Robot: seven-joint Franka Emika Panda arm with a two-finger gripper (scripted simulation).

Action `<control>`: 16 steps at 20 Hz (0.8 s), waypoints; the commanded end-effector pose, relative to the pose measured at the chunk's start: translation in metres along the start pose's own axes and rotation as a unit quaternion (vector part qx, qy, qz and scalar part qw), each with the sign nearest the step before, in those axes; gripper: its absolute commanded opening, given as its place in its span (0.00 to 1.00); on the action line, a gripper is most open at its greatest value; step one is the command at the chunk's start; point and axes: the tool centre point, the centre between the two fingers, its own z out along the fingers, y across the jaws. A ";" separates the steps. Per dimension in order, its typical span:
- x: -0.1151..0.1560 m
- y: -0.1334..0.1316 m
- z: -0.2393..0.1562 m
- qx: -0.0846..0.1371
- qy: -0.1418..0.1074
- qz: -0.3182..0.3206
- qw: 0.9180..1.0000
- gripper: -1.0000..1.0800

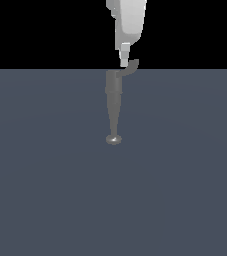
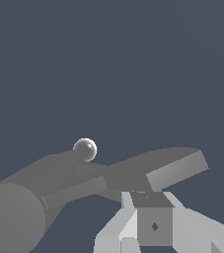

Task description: Turn on the faucet by rotating a designated handle.

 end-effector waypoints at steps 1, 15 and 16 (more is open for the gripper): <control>0.012 -0.005 0.000 0.001 0.001 0.006 1.000 0.00; 0.048 -0.030 0.000 0.001 0.002 0.014 1.000 0.00; 0.051 -0.031 0.000 0.000 0.002 0.014 1.000 0.00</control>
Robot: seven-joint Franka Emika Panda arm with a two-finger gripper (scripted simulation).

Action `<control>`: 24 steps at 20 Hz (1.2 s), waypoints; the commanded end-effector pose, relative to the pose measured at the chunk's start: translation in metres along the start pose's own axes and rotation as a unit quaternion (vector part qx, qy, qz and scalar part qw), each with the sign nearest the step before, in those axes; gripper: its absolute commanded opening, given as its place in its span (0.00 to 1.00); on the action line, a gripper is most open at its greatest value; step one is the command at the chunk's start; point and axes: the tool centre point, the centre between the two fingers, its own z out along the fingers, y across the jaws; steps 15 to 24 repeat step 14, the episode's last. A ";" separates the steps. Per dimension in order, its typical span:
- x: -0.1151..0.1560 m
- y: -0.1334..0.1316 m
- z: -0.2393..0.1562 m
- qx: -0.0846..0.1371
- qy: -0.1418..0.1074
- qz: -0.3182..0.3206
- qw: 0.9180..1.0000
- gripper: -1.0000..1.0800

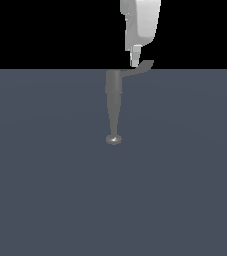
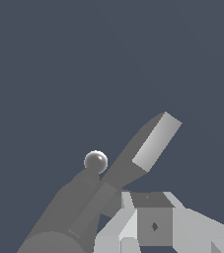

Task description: Turn on the faucet by rotating a designated handle.

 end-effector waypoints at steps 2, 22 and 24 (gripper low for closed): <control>0.022 -0.005 0.001 0.000 0.002 0.012 1.000 0.00; 0.048 -0.023 0.001 0.000 0.002 0.018 1.000 0.00; 0.048 -0.023 0.001 0.000 0.002 0.018 1.000 0.00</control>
